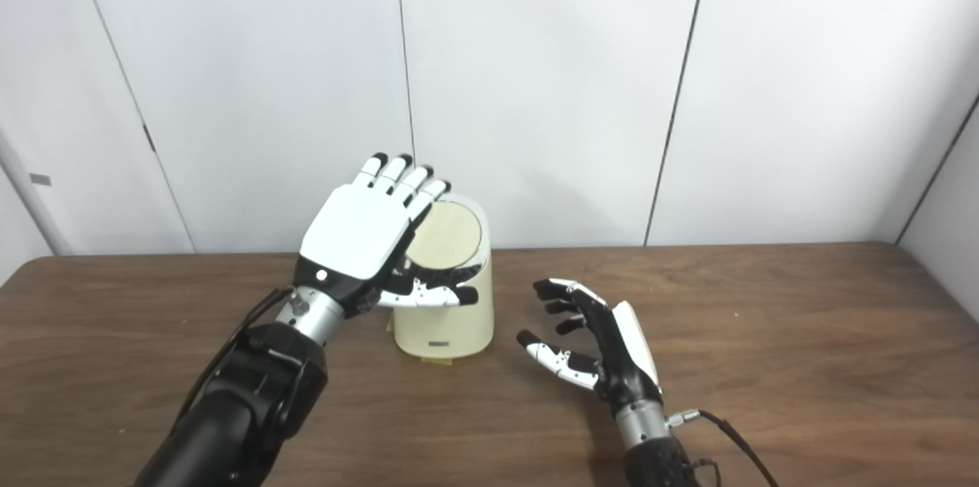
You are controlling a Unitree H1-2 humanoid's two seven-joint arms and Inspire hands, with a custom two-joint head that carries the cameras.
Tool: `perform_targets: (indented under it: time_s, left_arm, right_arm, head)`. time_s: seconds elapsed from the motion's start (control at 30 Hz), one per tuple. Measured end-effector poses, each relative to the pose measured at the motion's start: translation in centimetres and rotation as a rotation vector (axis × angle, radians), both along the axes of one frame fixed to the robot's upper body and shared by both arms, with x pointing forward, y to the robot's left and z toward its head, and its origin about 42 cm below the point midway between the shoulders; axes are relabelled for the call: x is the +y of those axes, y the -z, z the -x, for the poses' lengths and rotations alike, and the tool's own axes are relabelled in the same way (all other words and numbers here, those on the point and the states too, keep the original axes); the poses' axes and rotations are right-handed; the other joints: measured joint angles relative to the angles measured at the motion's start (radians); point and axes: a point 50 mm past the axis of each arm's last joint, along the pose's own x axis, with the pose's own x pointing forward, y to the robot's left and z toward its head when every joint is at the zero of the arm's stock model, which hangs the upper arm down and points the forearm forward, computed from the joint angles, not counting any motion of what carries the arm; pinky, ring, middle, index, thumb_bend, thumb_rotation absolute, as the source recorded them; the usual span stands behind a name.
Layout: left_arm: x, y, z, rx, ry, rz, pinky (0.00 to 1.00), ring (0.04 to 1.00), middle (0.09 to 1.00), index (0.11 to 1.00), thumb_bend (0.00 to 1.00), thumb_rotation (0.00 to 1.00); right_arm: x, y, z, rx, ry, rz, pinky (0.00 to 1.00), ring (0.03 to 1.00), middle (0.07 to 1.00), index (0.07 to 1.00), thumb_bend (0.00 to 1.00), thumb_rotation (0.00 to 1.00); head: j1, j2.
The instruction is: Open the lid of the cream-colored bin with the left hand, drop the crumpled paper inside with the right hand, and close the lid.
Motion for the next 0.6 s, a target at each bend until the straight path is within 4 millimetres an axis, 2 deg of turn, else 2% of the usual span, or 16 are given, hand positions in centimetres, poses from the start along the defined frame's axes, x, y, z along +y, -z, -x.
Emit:
perform_targets:
  time_s: [0.17,0.23,0.27,0.3,0.37,0.43,0.5,0.57,0.6]
  left_arm:
    - [0.5,-0.4,1.6,0.011,0.021,0.065,1.0,0.916,0.876,0.893,0.79,1.0]
    - [0.9,-0.9,1.7,0.024,0.027,0.141,0.93,0.884,0.859,0.877,0.78,1.0]
    - [1.1,-1.2,1.6,0.03,0.03,0.187,0.86,0.855,0.843,0.86,0.76,1.0]
    - [1.4,-1.5,1.6,0.036,0.041,0.246,0.73,0.799,0.814,0.829,0.7,0.98]
    - [2.4,-2.1,1.4,0.04,0.069,0.419,0.64,0.757,0.791,0.803,0.64,0.96]
    - [3.2,-2.4,1.3,0.044,0.108,0.565,0.59,0.728,0.762,0.765,0.52,0.9]
    - [4.3,-2.0,1.3,0.067,0.161,0.726,0.57,0.701,0.73,0.732,0.32,0.79]
    - [5.6,-0.8,1.3,0.097,0.21,0.867,0.59,0.702,0.721,0.725,0.22,0.65]
    - [6.2,0.1,1.3,0.114,0.215,0.916,0.59,0.7,0.717,0.723,0.2,0.61]
  right_arm:
    - [0.0,0.1,0.0,0.003,0.0,0.004,0.56,0.707,0.736,0.732,0.32,0.3]
    - [0.0,0.1,0.0,0.003,0.0,0.003,0.55,0.7,0.731,0.73,0.32,0.31]
    - [0.1,0.1,0.0,0.003,0.0,0.002,0.56,0.707,0.735,0.731,0.32,0.32]
    - [0.1,0.1,0.0,0.003,-0.001,0.001,0.58,0.721,0.745,0.732,0.32,0.32]
    - [0.2,0.1,-0.1,0.003,-0.002,-0.002,0.6,0.73,0.751,0.733,0.31,0.32]
    - [0.1,0.1,-0.1,0.003,-0.001,-0.004,0.61,0.733,0.754,0.737,0.31,0.32]
    - [0.1,0.1,-0.1,0.005,-0.001,-0.007,0.62,0.738,0.756,0.74,0.3,0.35]
    - [0.1,0.1,-0.1,0.007,-0.002,-0.011,0.61,0.738,0.758,0.744,0.29,0.38]
    - [0.1,0.1,-0.1,0.009,-0.002,-0.016,0.6,0.735,0.757,0.744,0.29,0.38]
  head:
    - [-0.003,0.0]
    - [-0.003,0.002]
    - [-0.003,0.002]
    - [-0.005,0.0]
    - [-0.005,0.0]
    - [-0.006,-0.002]
    - [-0.003,-0.002]
    - [-0.002,-0.003]
    - [-0.002,-0.003]
